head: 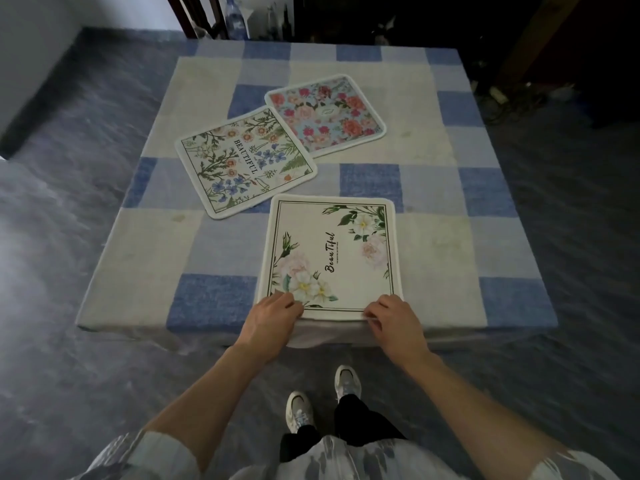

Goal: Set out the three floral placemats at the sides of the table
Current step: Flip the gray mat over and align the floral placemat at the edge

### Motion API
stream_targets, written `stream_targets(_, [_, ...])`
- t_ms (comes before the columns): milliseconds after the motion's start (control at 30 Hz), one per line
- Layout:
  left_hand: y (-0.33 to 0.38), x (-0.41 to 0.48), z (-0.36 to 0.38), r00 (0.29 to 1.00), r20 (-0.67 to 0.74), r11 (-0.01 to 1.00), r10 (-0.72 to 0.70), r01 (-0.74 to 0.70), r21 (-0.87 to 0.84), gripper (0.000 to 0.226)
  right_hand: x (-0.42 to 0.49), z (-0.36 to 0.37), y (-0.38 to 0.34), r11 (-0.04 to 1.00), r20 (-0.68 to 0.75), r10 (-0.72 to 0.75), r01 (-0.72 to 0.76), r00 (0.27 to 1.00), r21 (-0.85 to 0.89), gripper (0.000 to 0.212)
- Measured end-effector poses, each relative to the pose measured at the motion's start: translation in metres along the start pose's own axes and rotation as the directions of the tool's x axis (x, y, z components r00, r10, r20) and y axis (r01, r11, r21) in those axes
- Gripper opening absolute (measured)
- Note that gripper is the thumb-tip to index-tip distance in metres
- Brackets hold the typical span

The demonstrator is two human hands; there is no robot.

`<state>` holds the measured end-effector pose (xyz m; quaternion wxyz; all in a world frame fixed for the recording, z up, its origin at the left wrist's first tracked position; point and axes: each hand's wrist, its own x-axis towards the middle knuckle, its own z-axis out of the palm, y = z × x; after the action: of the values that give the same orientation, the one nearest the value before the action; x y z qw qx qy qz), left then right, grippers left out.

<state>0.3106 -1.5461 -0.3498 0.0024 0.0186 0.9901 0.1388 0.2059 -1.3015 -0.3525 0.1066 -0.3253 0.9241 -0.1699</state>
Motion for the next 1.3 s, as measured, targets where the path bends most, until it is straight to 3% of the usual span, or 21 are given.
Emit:
stream_targets(100, [0.001, -0.003, -0.001, 0.996, -0.017, 0.992, -0.088, 0.086, -0.093, 0.010, 0.001, -0.007, -0.002, 1.000, 0.036, -0.006, 0.006, 0.999, -0.002, 0.014])
stream_targets(200, [-0.002, -0.001, -0.007, 0.961, -0.075, 0.948, -0.266, 0.247, -0.201, 0.012, 0.009, -0.018, -0.010, 1.000, -0.024, -0.002, 0.003, 1.000, 0.026, 0.020])
stream_targets(433, [-0.021, 0.007, -0.019, 0.841, -0.100, 0.836, -0.532, 0.503, -0.219, 0.023, 0.059, -0.036, -0.035, 0.984, -0.025, -0.168, 0.169, 0.985, 0.058, 0.030])
stream_targets(667, [-0.019, 0.024, -0.017, 0.678, -0.094, 0.676, -0.729, 0.693, -0.252, 0.020, 0.129, -0.027, -0.046, 0.924, 0.094, -0.367, 0.351, 0.925, 0.155, 0.029])
stream_targets(833, [-0.005, 0.040, -0.016, 0.532, -0.064, 0.526, -0.844, 0.800, -0.288, 0.020, 0.172, -0.023, -0.047, 0.845, 0.189, -0.532, 0.507, 0.825, 0.167, 0.031])
stream_targets(1100, [0.012, 0.064, -0.009, 0.263, 0.073, 0.249, -0.962, 0.956, -0.154, 0.039, 0.234, 0.003, -0.068, 0.673, 0.354, -0.718, 0.727, 0.599, 0.137, 0.051])
stream_targets(1200, [0.012, 0.070, -0.006, 0.206, 0.102, 0.189, -0.973, 0.969, -0.161, 0.042, 0.251, 0.015, -0.073, 0.592, 0.434, -0.744, 0.802, 0.508, 0.078, 0.057])
stream_targets(1300, [0.010, 0.073, -0.005, 0.180, 0.094, 0.163, -0.979, 0.972, -0.169, 0.042, 0.261, 0.021, -0.073, 0.559, 0.465, -0.748, 0.827, 0.474, 0.057, 0.057])
